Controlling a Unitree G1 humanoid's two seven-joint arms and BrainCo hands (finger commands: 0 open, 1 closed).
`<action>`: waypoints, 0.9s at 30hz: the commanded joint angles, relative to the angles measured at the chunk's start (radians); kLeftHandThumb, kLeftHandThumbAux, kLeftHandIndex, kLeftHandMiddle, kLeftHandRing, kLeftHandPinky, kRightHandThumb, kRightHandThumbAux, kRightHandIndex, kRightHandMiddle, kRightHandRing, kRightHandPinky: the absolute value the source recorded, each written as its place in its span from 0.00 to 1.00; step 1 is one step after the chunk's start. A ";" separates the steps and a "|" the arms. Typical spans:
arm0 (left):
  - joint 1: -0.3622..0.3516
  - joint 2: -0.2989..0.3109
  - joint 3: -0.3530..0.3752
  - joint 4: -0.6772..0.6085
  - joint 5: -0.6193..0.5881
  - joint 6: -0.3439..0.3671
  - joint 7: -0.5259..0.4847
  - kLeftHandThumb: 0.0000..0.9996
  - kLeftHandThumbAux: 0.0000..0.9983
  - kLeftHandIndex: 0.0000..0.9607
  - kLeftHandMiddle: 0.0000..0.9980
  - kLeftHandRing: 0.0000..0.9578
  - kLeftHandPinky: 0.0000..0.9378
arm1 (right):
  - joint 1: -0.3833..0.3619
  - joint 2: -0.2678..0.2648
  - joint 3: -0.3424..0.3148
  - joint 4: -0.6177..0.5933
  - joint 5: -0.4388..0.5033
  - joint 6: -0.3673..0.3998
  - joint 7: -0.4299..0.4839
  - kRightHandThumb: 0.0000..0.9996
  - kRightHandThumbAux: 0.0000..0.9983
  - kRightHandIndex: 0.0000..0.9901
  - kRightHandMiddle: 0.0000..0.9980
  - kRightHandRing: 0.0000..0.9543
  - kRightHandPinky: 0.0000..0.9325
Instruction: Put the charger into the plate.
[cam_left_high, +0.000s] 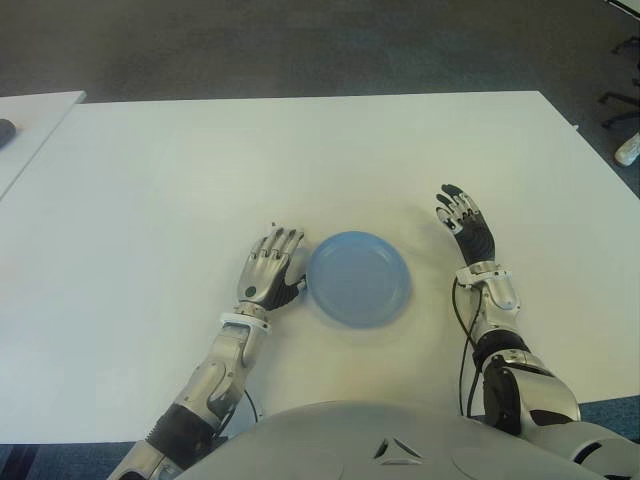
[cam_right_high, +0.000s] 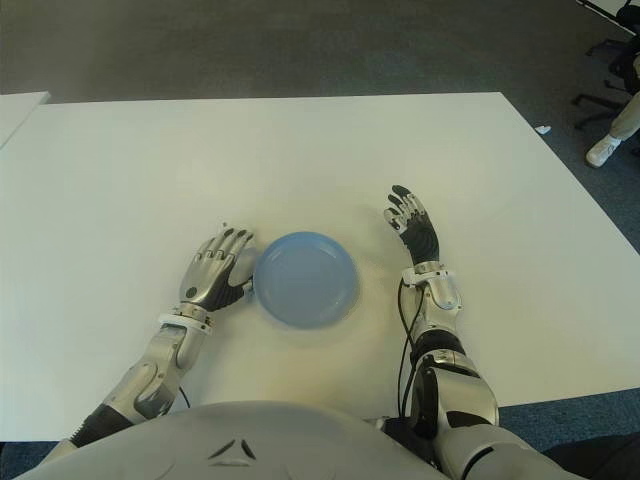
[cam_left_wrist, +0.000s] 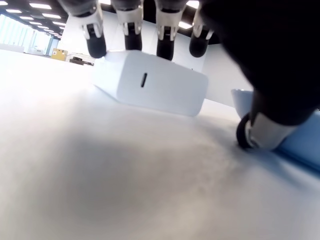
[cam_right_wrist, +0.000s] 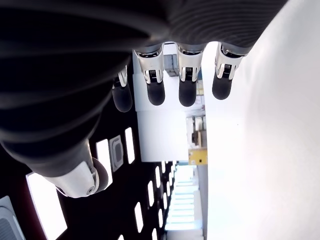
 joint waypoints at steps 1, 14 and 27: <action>0.007 0.006 -0.006 0.051 0.018 0.005 0.006 0.00 0.56 0.07 0.11 0.09 0.09 | 0.068 0.057 0.005 0.063 0.001 0.032 -0.002 0.25 0.67 0.12 0.10 0.08 0.07; -0.021 0.015 0.009 0.102 0.069 -0.010 0.182 0.00 0.55 0.15 0.19 0.18 0.22 | 0.066 0.054 0.003 0.066 0.003 0.033 0.002 0.25 0.67 0.12 0.10 0.08 0.07; -0.029 0.025 0.003 0.083 0.179 0.067 0.266 0.09 0.50 0.09 0.09 0.09 0.10 | 0.066 0.053 0.000 0.070 0.003 0.031 0.005 0.25 0.67 0.12 0.10 0.08 0.07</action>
